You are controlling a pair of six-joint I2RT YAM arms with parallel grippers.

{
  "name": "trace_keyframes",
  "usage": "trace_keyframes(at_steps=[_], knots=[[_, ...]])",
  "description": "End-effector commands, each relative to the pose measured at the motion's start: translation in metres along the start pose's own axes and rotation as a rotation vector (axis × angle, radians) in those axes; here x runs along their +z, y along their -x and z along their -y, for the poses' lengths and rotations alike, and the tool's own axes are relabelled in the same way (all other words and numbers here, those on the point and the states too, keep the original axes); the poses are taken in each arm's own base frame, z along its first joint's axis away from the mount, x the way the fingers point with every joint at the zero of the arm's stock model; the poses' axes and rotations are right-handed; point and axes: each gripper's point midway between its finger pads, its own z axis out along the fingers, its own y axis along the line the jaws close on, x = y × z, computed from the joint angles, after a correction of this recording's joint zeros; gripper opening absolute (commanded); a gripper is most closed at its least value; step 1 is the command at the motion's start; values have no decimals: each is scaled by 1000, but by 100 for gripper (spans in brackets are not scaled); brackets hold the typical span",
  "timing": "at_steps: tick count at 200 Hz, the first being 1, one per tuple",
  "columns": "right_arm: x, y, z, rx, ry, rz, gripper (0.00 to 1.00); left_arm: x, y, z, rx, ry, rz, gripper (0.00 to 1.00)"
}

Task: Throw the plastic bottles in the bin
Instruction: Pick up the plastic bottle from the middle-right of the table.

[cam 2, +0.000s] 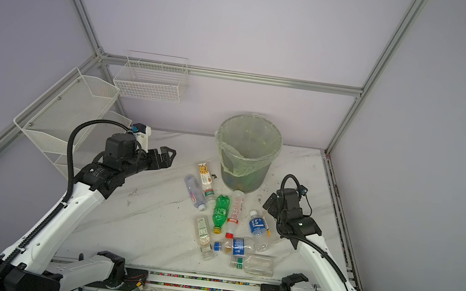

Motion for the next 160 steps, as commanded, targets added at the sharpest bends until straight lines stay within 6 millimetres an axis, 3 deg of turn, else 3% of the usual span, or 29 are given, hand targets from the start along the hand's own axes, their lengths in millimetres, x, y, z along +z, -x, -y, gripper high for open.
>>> trace_keyframes(at_steps=[1,34,62,117,160], knots=[[2,-12,9,10,-10,-27,97,10,-13,-11,-19,-6,-38,100],[8,-21,5,-5,10,-61,97,18,-26,-33,-37,64,-94,100],[4,-26,-5,-18,56,-65,97,21,-47,-56,-46,147,-140,100],[6,-57,-25,-111,57,-141,97,23,-53,-63,-77,143,-169,100],[9,-83,-22,-169,20,-213,96,21,-57,-68,-85,156,-181,100]])
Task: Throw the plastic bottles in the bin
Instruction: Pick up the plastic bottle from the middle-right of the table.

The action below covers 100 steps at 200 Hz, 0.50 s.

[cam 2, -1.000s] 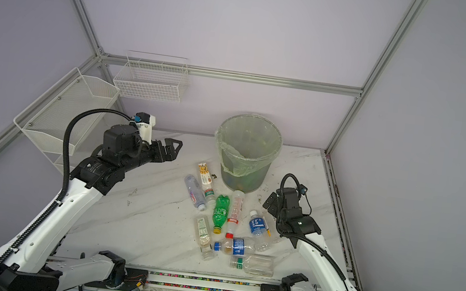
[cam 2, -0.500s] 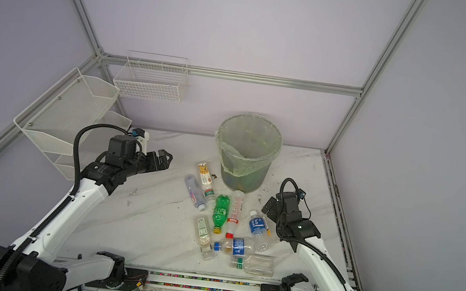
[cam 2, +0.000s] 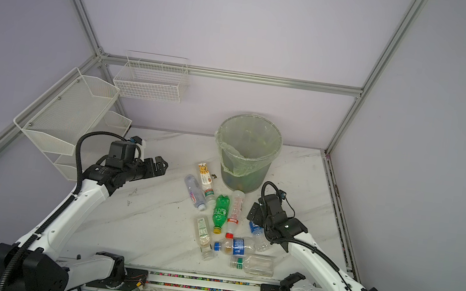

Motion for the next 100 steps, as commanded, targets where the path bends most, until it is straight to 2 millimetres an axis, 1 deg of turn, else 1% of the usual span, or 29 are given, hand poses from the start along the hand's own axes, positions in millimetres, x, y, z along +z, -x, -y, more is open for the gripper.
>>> trace_keyframes(at_steps=[1,18,49,70,100], knots=[[1,-11,6,-8,-51,-33,96,1,-10,-5,3,4,-22,100],[5,-22,6,-26,-66,-64,96,0,-8,-4,2,-3,-17,100],[8,-34,6,-68,-109,-101,95,2,-11,-1,-6,-28,-35,100],[11,-40,4,-94,-124,-124,93,4,-12,1,-10,-39,-46,100],[17,-45,10,-121,-180,-141,93,5,-14,0,-20,-47,-54,100]])
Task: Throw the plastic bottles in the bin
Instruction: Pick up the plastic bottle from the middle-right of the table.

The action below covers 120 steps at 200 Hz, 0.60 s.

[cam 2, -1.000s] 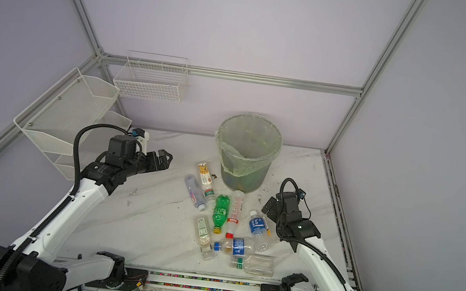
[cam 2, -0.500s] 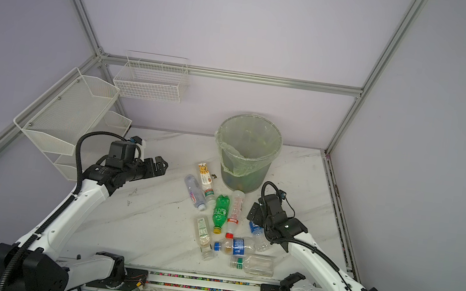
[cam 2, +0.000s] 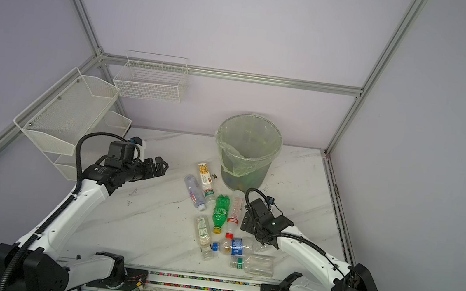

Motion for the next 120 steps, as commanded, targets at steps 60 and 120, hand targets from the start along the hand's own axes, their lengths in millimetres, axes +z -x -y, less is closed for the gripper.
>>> trace_keyframes(at_steps=[60,120], knots=[[14,5,0,-5,-76,9,91,6,-9,-2,-18,-24,-32,100],[22,9,-4,-23,-82,23,79,6,-10,-2,-20,-27,-36,100]])
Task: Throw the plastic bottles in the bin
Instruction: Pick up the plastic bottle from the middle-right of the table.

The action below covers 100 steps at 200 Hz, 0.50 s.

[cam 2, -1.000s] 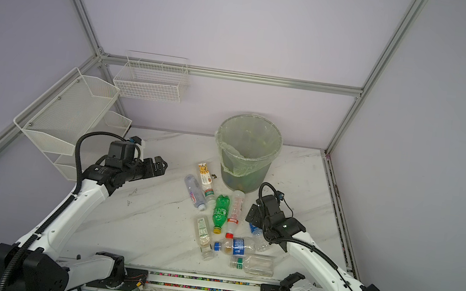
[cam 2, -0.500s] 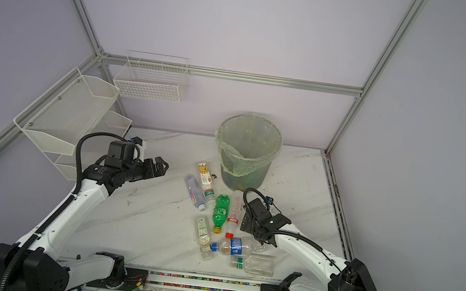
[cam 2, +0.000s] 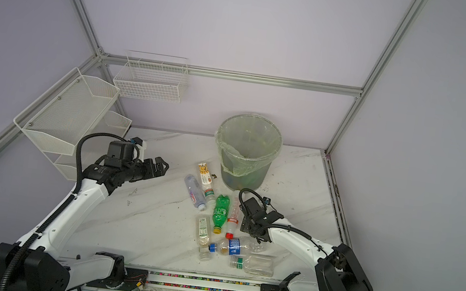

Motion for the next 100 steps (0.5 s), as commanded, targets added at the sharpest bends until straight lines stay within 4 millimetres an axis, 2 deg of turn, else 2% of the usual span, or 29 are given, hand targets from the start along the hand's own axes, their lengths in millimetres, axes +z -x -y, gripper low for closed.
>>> trace_keyframes(at_steps=[1,64,100], knots=[[-3,13,-9,6,13,49,78,5,-8,-4,-12,-5,-19,100],[12,12,-15,-23,7,44,72,5,-9,-5,-13,2,-22,100],[7,24,-19,-31,2,79,69,6,-8,-6,-12,7,-21,100]])
